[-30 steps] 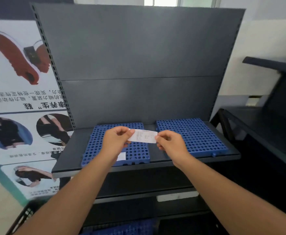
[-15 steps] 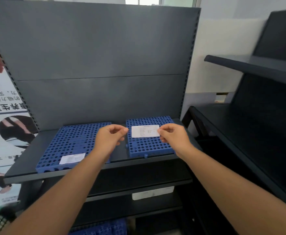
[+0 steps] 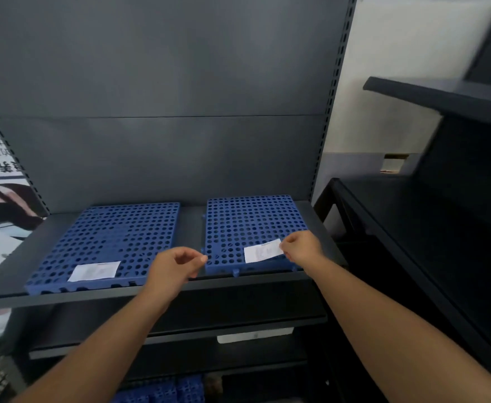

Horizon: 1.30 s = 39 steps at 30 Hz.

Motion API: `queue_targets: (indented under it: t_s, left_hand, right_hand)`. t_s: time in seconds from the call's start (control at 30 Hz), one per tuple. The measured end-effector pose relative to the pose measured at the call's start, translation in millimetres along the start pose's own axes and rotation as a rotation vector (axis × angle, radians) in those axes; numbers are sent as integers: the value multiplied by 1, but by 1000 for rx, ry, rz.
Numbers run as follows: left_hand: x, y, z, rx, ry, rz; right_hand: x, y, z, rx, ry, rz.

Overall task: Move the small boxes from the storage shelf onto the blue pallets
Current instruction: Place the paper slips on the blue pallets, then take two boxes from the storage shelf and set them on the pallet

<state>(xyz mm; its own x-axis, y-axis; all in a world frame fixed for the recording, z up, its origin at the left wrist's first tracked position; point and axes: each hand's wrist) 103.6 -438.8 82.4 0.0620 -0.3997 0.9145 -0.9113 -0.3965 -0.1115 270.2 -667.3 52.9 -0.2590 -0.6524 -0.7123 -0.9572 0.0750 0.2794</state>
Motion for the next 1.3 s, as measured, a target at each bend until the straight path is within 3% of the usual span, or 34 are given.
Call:
queue_targets:
  t_s: [0.23,0.47,0.73,0.93,1.1,1.3]
  left_hand:
    - [-14,-4,-5,12,-7,-11]
    - [-11,-1,-5,16,-25,-5]
    - [6,4,5,2,6,15]
    - [47,-9,36,-158,76,176]
    - [90,-19,63,-395,69,455]
    - [140,-6,107,-641,162,666]
  right_hand:
    - [5,-5,16,128,188,10]
    - [1,-2,19,142,317,-3]
    - [9,13,-5,129,132,-87]
    - [17,59,-50,159,57,-209]
    - [33,115,-111,381,66,-340]
    - [59,190,-179,606,172,-238]
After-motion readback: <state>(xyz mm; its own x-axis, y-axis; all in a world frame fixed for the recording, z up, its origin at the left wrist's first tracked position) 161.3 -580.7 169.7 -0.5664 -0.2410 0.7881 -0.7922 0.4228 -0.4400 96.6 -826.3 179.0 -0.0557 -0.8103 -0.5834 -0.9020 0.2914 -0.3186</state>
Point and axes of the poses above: each hand's wrist, its own y-axis away from the middle knuckle, its own z-axis out of the palm, x = y × z, and after that the axes turned 9 degrees about z, right-handed
